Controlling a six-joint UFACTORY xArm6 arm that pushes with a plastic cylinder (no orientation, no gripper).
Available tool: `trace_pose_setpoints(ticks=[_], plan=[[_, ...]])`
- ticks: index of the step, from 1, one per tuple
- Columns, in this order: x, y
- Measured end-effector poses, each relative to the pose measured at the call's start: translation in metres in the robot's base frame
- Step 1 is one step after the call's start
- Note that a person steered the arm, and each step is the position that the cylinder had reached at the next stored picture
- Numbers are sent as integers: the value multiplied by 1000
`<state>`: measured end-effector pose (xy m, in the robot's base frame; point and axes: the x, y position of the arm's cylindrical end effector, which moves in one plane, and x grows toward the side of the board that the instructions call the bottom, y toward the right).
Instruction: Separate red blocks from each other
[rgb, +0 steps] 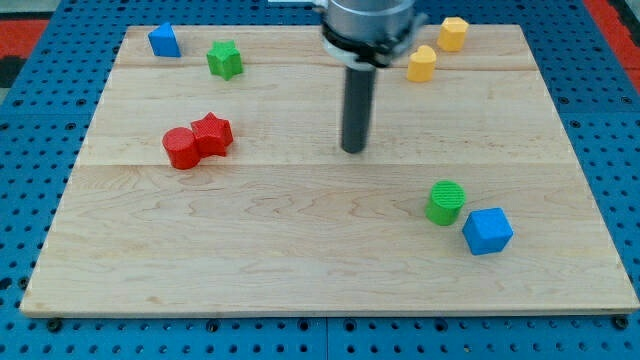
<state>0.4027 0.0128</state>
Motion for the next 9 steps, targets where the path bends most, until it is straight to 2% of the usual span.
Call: trace_pose_setpoints(ticks=[1,2,3,5,6,7,8,9], plan=[[6,-47],[-32,-99],[-37,-153],[24,-168],[1,-214],[13,-224],[63,-213],[86,-207]])
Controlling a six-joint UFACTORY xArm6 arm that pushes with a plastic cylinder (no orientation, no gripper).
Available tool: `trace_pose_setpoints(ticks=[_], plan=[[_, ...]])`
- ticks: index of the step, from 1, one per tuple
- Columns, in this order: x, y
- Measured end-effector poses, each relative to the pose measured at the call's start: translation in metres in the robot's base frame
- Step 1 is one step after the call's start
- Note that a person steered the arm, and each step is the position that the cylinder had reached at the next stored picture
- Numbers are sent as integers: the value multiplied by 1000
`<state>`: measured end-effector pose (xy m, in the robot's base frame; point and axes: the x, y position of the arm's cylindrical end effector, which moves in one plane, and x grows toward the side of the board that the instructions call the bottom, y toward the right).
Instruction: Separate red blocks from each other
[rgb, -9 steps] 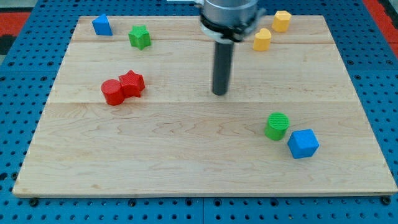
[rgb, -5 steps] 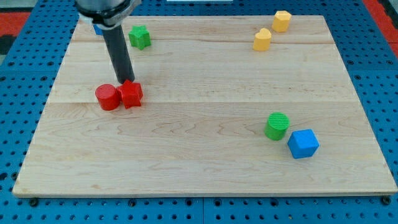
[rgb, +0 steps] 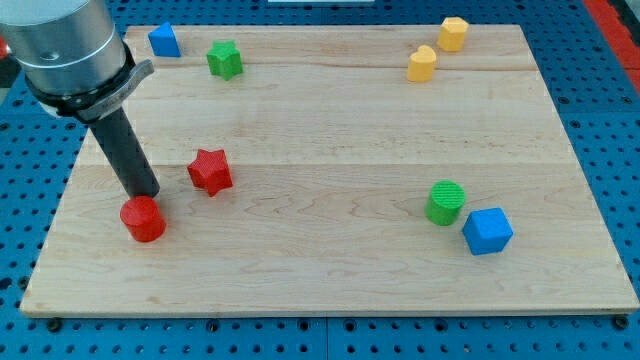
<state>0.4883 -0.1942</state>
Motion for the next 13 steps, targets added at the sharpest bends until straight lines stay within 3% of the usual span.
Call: trace_pose_setpoints(ticks=[2,3,5,6,9,12,13], plan=[[35,26],[39,-11],[24,95],[-21,76],[-96,78],[-50,55],[-100,49]])
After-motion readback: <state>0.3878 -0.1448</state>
